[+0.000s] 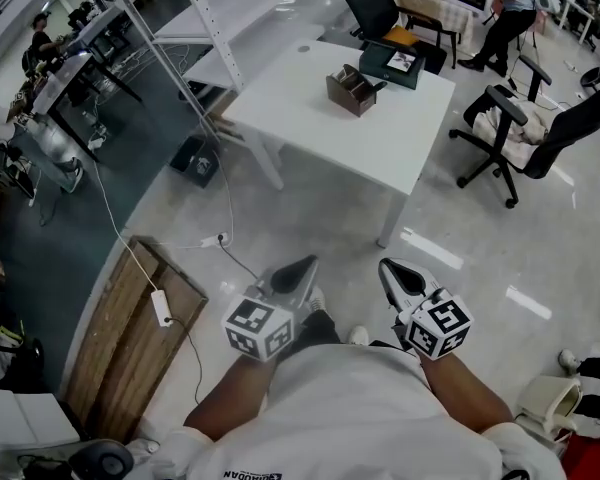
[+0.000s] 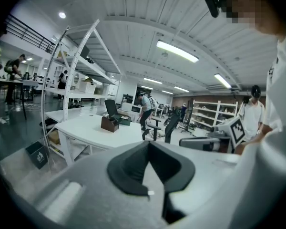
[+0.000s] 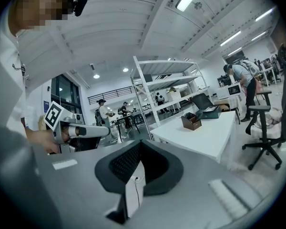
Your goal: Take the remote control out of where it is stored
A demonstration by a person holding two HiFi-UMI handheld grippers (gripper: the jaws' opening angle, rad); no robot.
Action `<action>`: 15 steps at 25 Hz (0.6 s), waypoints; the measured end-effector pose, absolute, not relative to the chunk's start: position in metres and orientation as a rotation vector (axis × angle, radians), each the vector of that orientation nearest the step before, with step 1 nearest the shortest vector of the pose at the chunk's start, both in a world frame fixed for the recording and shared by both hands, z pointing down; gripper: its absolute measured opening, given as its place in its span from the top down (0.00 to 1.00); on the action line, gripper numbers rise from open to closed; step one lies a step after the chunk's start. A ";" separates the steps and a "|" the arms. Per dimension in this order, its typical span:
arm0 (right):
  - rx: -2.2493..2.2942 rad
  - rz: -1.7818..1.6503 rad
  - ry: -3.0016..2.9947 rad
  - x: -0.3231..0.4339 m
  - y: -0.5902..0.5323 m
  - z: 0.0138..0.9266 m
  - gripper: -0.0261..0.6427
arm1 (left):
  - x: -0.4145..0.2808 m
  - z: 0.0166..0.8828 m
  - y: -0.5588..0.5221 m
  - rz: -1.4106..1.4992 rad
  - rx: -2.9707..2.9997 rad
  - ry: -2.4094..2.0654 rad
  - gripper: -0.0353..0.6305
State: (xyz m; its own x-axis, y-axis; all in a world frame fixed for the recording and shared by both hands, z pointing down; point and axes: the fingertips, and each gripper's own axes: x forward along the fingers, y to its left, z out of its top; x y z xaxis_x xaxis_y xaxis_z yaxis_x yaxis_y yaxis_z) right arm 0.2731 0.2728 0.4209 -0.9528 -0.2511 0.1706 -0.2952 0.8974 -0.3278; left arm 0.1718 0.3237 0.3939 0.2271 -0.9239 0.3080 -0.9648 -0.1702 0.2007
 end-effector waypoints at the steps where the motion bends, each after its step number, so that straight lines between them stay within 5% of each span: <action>1: 0.421 0.533 -2.939 0.271 0.271 0.421 0.95 | 0.170 0.395 0.322 0.162 2.156 -1.750 0.94; 15: 0.467 0.513 -2.909 0.221 0.209 0.427 0.95 | 0.113 0.400 0.256 0.134 2.182 -1.728 0.94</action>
State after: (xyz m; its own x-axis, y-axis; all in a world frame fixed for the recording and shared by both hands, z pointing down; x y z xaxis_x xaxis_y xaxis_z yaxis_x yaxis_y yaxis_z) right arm 0.2206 0.2088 0.4272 -0.9401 -0.2762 0.1998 -0.3279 0.8929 -0.3085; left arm 0.1127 0.2557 0.3996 0.2505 -0.9240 0.2888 -0.9575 -0.1924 0.2149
